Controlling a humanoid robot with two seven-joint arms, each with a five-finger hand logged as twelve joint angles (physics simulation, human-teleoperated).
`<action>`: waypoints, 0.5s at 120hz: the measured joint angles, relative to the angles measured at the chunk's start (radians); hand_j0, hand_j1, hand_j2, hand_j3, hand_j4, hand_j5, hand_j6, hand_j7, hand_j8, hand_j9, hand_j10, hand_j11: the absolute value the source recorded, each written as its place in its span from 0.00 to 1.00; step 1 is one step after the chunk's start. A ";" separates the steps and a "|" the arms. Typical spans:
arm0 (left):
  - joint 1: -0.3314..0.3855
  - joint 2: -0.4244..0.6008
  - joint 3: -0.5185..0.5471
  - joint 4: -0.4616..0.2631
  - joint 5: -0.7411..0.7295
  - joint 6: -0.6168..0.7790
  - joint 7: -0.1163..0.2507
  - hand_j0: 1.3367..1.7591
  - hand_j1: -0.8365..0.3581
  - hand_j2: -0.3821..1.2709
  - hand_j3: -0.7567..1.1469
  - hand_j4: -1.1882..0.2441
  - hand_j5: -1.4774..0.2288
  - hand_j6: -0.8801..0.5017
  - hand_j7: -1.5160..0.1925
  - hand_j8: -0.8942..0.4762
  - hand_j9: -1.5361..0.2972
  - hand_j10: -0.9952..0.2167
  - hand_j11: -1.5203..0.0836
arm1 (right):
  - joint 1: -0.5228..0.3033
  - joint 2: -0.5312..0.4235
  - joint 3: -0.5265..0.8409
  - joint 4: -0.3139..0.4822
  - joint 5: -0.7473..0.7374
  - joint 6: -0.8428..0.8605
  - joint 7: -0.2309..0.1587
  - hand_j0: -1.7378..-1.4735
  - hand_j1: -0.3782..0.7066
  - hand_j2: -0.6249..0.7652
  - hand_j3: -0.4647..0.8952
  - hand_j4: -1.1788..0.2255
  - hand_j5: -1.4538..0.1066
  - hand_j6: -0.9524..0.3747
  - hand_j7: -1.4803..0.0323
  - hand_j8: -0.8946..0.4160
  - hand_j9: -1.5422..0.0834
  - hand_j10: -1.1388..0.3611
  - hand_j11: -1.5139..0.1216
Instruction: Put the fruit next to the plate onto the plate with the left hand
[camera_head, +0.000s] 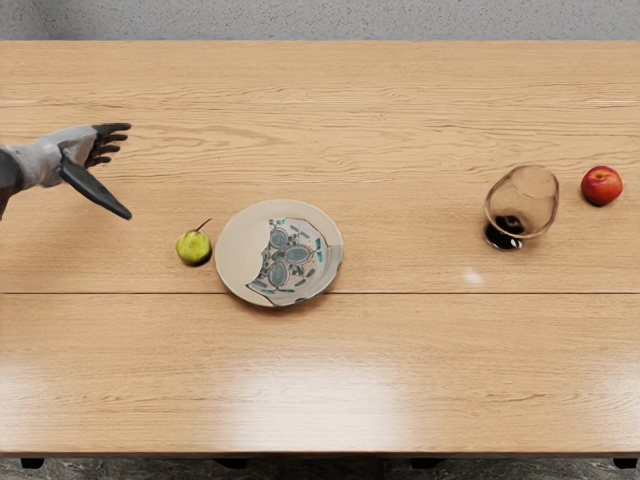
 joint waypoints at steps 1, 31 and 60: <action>0.001 0.001 0.003 -0.007 0.002 0.007 -0.007 0.76 0.96 0.24 0.40 0.81 0.84 0.61 0.86 0.63 0.82 0.79 0.92 | 0.000 0.000 0.000 0.000 0.000 0.000 0.000 0.30 0.03 0.45 0.34 0.84 0.93 0.72 0.98 0.68 0.95 0.76 0.93; 0.034 0.055 0.067 -0.168 0.029 0.086 -0.145 0.76 0.94 0.24 0.40 0.79 0.83 0.60 0.85 0.62 0.80 0.78 0.91 | 0.000 0.000 0.000 0.000 0.000 0.000 0.000 0.30 0.03 0.45 0.34 0.84 0.93 0.72 0.98 0.68 0.95 0.76 0.93; 0.073 0.046 0.081 -0.194 0.032 0.092 -0.202 0.76 0.91 0.24 0.40 0.77 0.80 0.58 0.82 0.59 0.78 0.75 0.88 | 0.000 0.000 0.000 0.000 0.000 0.000 0.000 0.30 0.03 0.45 0.34 0.84 0.93 0.72 0.98 0.68 0.95 0.76 0.93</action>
